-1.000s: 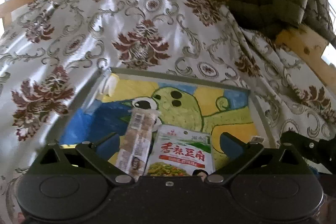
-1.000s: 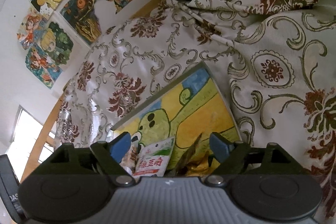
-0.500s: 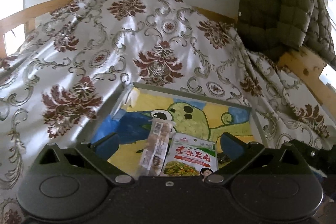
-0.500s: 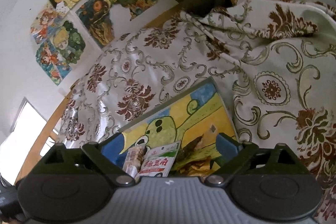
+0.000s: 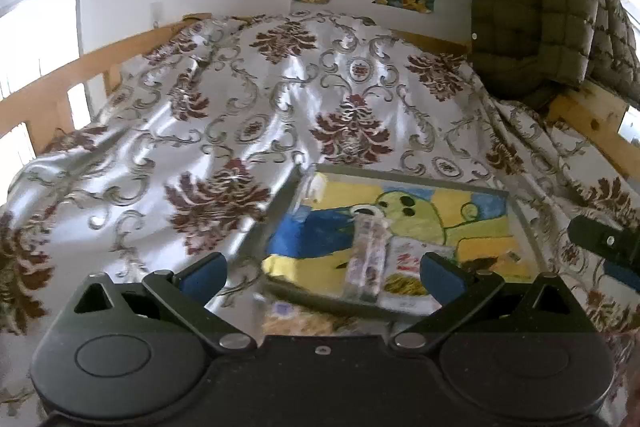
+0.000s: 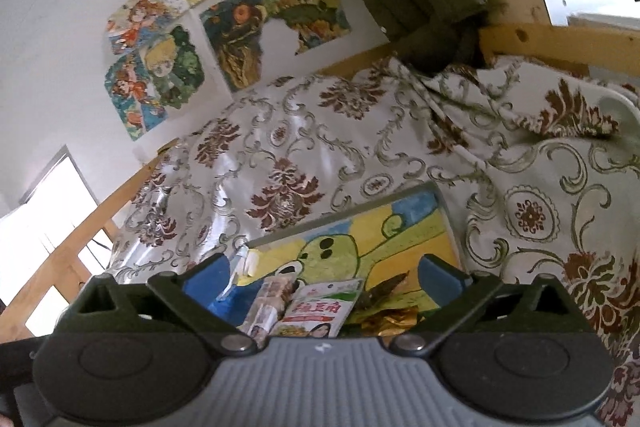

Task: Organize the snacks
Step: 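Open both tools over the tray, releasing the bag and brown piece, then move both tools back from the tray toward the remaining snacks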

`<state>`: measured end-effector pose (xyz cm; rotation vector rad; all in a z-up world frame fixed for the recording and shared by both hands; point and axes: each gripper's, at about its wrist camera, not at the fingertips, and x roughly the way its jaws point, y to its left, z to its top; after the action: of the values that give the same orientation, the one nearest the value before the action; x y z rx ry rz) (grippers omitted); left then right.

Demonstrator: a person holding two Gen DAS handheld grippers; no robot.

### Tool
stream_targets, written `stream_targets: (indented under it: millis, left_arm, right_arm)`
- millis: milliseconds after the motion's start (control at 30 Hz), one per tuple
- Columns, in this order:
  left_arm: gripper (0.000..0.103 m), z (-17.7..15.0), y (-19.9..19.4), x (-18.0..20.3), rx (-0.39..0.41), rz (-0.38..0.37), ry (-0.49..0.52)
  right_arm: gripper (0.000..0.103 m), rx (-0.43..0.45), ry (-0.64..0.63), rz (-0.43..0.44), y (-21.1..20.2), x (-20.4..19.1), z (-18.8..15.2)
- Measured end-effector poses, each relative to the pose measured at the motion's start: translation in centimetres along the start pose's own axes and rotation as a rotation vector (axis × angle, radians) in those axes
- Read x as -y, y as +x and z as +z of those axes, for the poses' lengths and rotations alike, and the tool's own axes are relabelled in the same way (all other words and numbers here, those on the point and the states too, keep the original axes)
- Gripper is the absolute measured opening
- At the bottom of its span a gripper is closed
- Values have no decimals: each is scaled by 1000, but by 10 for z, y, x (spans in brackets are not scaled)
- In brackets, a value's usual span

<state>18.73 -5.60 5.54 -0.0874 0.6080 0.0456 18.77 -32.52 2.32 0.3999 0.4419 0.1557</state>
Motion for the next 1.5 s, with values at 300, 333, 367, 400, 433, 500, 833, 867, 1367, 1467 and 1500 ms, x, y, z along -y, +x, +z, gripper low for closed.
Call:
stream_targets:
  millis: [300, 333, 367, 400, 433, 500, 833, 867, 1367, 1467, 1500]
  left_arm:
    - [102, -19, -30, -15, 22, 40, 31]
    - [102, -21, -32, -16, 24, 38, 32]
    - [102, -24, -35, -18, 23, 35, 34]
    - [102, -26, -38, -20, 22, 33, 36]
    - [102, -29, -40, -21, 23, 32, 39]
    - [102, -34, -46, -26, 25, 30, 39]
    - [102, -59, -58, -57, -25, 0, 15]
    - [102, -62, -58, -60, -31, -2, 15]
    - [102, -103, -47, -98, -95, -7, 51]
    - [102, -105, -44, -100, -99, -11, 76]
    - [102, -105, -43, -99, -97, -14, 90]
  right_arm:
    - [103, 38, -131, -33, -35, -18, -27]
    - [103, 35, -136, -34, -38, -18, -30]
    - [103, 29, -137, -34, -40, -19, -33]
    - [103, 20, -134, -32, -42, -18, -35]
    - [103, 12, -129, -30, -44, -18, -37]
    - [103, -1, -126, -28, -49, -18, -42]
    - [103, -44, -151, -59, -72, -21, -64]
    - [103, -51, -152, -60, -75, -22, -66]
    - [103, -222, -361, -76, -69, -62, -107]
    - [103, -259, -410, -69, -62, -71, -115]
    - [103, -274, -428, -65, -60, -74, -117]
